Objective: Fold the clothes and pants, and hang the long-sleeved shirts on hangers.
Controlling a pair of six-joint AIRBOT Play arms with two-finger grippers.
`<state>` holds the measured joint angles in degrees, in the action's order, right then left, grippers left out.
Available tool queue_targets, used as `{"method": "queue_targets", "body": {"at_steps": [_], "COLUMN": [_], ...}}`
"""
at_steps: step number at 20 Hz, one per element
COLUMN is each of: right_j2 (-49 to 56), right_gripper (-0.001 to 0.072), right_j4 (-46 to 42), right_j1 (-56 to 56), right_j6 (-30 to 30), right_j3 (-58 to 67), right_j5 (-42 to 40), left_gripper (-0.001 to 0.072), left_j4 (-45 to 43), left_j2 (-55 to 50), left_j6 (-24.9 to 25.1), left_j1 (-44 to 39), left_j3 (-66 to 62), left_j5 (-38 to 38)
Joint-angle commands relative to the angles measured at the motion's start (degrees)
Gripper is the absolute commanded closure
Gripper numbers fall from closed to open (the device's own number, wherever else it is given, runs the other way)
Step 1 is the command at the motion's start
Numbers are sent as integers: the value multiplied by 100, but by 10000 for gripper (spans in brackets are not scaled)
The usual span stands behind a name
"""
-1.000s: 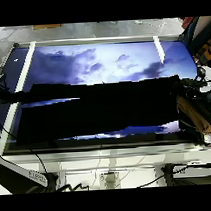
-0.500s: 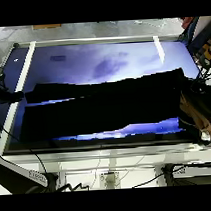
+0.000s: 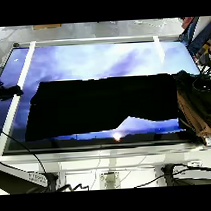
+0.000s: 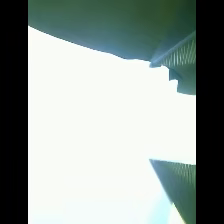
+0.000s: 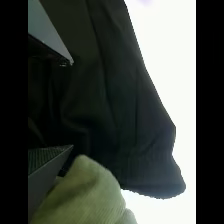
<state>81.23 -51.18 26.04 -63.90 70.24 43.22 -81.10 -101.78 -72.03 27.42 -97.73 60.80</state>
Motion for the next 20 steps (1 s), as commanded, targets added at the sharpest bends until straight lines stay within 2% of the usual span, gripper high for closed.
{"method": "queue_targets", "body": {"at_steps": [1,2,3,4,5,7,10,13,14,15,16,17,20], "right_j2": [-481,-656,-802,-927,-1012,-1202,-1727,-2299,-2417,-2490,-2500,-2485,-2485], "right_gripper": [161,164,277,558,657,633,634,631,559,345,227,226,224], "right_j4": [-343,-529,-787,-1134,-1467,-1635,-1580,-549,-232,70,254,354,428], "right_j1": [4,4,4,4,7,203,953,1805,1978,2090,2116,2116,2116], "right_j6": [-9,-11,-11,-9,-4,57,247,452,452,435,417,415,-59], "right_j3": [151,155,155,155,138,-151,-1298,-2804,-3215,-3593,-3869,-4098,-4494], "right_j5": [839,1198,1591,2092,2520,3049,3338,3101,2931,2754,2608,2376,1281], "left_gripper": [521,687,696,696,696,697,697,696,678,543,195,-13,-10], "left_j4": [-603,-632,-632,-649,-649,-566,369,1178,1528,1788,1956,1985,1989], "left_j2": [590,767,903,990,1036,1054,1397,1528,1528,1523,1517,1506,1499], "left_j6": [7,48,92,87,90,107,330,343,345,348,345,343,313], "left_j1": [33,79,133,212,286,459,874,1303,1419,1497,1550,1554,1541], "left_j3": [-4,-2,-2,-2,0,48,675,946,957,957,960,964,1097], "left_j5": [629,791,920,1156,1545,2282,2369,2328,2332,2326,2302,2297,2293]}}
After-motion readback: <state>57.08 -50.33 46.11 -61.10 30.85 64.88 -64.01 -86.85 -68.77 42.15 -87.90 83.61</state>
